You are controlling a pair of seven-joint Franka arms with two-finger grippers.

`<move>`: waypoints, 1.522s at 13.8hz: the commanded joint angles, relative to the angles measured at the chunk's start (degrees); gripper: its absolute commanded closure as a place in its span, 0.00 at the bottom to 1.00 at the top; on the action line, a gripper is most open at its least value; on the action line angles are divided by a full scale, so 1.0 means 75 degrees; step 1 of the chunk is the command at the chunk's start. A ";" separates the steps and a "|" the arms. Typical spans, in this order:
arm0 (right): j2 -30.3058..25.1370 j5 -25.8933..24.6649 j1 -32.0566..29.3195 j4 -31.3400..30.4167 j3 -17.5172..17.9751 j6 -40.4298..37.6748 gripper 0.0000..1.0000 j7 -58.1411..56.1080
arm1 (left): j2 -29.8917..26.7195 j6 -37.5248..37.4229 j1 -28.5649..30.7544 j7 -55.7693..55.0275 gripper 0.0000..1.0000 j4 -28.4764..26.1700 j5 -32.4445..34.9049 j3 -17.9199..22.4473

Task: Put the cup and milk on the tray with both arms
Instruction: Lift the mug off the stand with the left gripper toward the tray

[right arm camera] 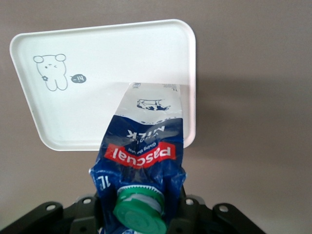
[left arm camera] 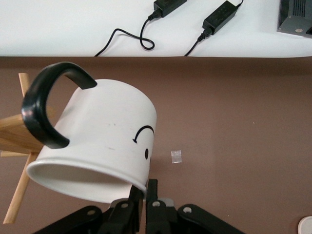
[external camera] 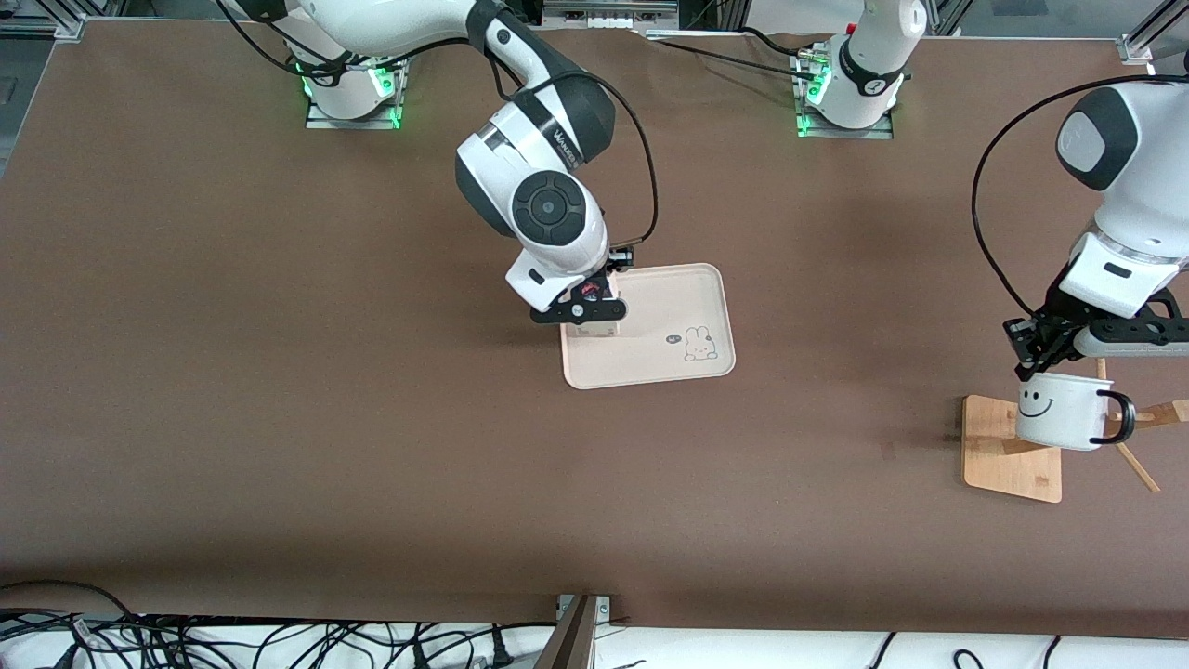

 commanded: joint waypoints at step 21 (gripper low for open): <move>-0.0013 0.0163 0.0425 -0.0066 -0.0573 0.0131 0.00 0.0406 | 0.1388 -0.2643 -0.1598 -0.1438 1.00 0.0860 -0.0217 -0.2037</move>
